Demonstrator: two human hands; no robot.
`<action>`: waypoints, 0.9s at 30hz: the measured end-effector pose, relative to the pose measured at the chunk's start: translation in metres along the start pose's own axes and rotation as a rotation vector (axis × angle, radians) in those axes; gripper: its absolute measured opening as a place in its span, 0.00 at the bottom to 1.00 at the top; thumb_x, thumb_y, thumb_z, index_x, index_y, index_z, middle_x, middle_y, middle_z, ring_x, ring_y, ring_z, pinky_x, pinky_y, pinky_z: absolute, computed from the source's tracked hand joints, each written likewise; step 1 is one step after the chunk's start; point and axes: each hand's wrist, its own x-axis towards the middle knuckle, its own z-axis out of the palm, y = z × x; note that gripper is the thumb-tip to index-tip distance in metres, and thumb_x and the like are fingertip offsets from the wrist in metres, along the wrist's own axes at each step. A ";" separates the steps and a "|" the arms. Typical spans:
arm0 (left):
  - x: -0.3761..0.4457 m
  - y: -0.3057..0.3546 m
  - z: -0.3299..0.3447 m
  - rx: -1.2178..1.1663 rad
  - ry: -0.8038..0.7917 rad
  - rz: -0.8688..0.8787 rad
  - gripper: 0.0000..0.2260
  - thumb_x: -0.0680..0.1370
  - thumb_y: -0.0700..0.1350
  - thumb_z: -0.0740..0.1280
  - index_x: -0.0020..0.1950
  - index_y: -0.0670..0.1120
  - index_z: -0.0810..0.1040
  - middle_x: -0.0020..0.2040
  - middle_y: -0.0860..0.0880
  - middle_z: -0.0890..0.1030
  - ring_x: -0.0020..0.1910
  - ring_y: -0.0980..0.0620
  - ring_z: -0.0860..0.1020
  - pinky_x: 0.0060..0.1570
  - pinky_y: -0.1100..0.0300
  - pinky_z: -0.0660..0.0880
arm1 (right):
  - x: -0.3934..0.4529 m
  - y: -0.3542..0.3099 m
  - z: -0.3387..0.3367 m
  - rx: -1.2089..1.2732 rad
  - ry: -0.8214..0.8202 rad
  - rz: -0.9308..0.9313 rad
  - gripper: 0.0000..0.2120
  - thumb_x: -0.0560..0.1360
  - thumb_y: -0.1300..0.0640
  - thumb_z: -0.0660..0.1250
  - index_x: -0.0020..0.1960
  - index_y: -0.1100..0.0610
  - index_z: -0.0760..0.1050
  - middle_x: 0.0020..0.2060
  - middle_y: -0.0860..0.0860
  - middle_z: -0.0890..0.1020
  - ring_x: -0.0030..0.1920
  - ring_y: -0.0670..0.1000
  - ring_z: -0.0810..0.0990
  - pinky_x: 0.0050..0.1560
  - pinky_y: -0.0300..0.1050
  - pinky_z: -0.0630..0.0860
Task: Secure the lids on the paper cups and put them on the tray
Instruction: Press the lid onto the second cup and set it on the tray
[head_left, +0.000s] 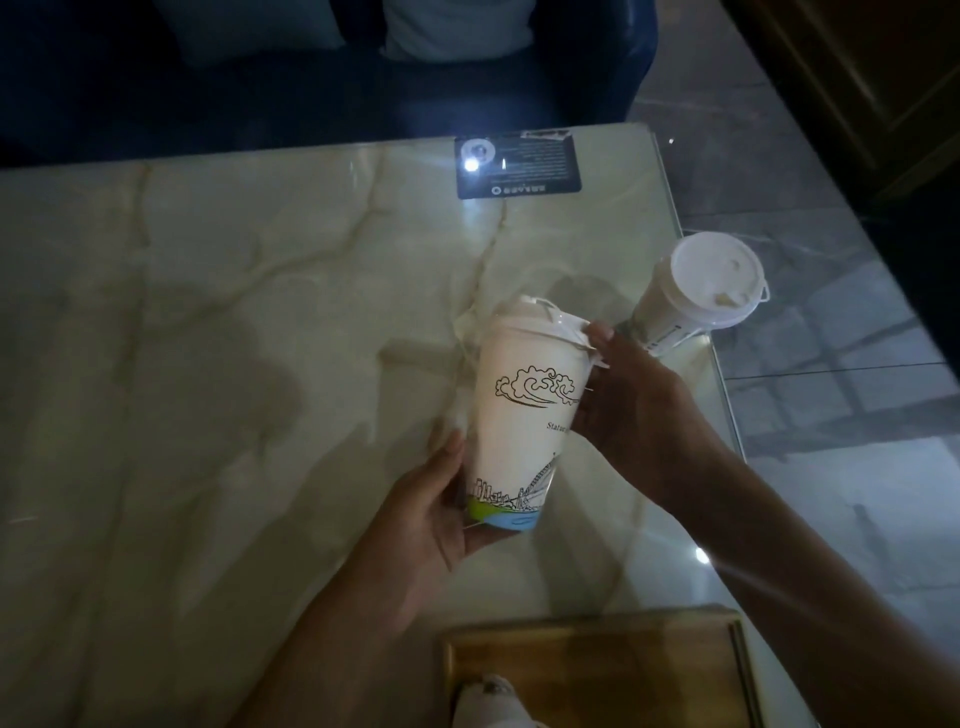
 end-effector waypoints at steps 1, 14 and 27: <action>0.001 -0.001 -0.001 0.002 0.002 -0.010 0.25 0.75 0.52 0.64 0.68 0.40 0.78 0.66 0.33 0.80 0.69 0.28 0.74 0.57 0.42 0.80 | -0.001 0.000 0.000 0.005 -0.002 0.003 0.15 0.77 0.45 0.69 0.56 0.51 0.89 0.51 0.57 0.90 0.51 0.55 0.89 0.53 0.52 0.85; 0.011 -0.009 -0.007 0.309 0.066 0.197 0.26 0.66 0.59 0.75 0.59 0.47 0.84 0.57 0.44 0.87 0.58 0.45 0.86 0.52 0.51 0.84 | -0.005 0.001 0.005 -0.163 0.077 0.030 0.18 0.72 0.34 0.70 0.55 0.43 0.88 0.52 0.54 0.90 0.50 0.54 0.90 0.48 0.48 0.85; 0.008 -0.008 0.001 0.205 0.044 0.144 0.23 0.69 0.54 0.76 0.61 0.46 0.83 0.59 0.43 0.86 0.58 0.43 0.85 0.59 0.41 0.81 | -0.010 -0.005 0.017 -0.154 0.090 0.040 0.28 0.77 0.39 0.65 0.68 0.56 0.81 0.62 0.63 0.86 0.64 0.65 0.85 0.68 0.66 0.79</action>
